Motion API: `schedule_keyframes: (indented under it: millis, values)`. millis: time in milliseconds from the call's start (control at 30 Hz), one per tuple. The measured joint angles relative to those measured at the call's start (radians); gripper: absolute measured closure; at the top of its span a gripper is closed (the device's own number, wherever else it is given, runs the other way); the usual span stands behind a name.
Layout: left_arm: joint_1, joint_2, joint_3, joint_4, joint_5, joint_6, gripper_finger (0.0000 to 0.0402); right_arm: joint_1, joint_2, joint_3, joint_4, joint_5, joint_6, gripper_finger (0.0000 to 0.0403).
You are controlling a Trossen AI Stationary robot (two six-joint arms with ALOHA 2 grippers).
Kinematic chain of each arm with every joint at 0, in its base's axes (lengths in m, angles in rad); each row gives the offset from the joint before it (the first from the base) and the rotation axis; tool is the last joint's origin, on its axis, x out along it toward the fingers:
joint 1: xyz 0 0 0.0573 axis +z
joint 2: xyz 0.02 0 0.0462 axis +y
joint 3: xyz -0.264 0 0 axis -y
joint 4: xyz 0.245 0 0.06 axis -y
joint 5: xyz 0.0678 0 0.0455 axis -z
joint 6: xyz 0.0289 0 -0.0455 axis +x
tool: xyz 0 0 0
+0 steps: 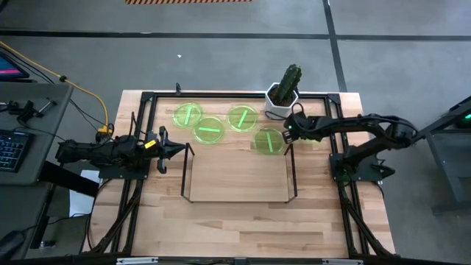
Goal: Place and stack plates onto a shelf
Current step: Put the green transparent plate on the shelf
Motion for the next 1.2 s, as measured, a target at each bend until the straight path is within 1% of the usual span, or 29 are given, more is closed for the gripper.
schedule_keyframes:
  millis: [267, 367, 467, 600, 633, 733, 900, 1200]
  values:
    - [0.0, 0.0, 0.0, 0.0, 0.0, 0.0, 0.0401, 0.027, 0.105, 0.005, 0.0, 0.097, 0.005, 0.0225]
    - [0.0, 0.0, 0.0, 0.0, 0.0, 0.0, 0.0402, 0.032, 0.131, 0.005, -0.001, 0.128, 0.017, 0.0237]
    - [0.0, 0.0, 0.0, 0.0, 0.0, 0.0, 0.0401, 0.031, 0.147, 0.006, -0.004, 0.136, 0.032, 0.0277]
    - [0.0, 0.0, 0.0, 0.0, 0.0, 0.0, 0.0401, 0.03, 0.159, 0.006, -0.01, 0.138, 0.012, 0.0378]
    - [0.0, 0.0, 0.0, 0.0, 0.0, 0.0, 0.0402, 0.03, 0.159, 0.005, -0.015, 0.142, -0.008, 0.0389]
    - [0.0, 0.0, 0.0, 0.0, 0.0, 0.0, 0.0402, 0.029, 0.15, 0.007, -0.054, 0.14, -0.028, 0.0394]
    - [0.0, 0.0, 0.0, 0.0, 0.0, 0.0, 0.0402, 0.028, 0.062, 0.003, -0.121, 0.096, -0.038, 0.0402]
    - [0.0, 0.0, 0.0, 0.0, 0.0, 0.0, 0.0402, 0.028, -0.213, 0.005, -0.167, 0.084, -0.032, 0.0403]
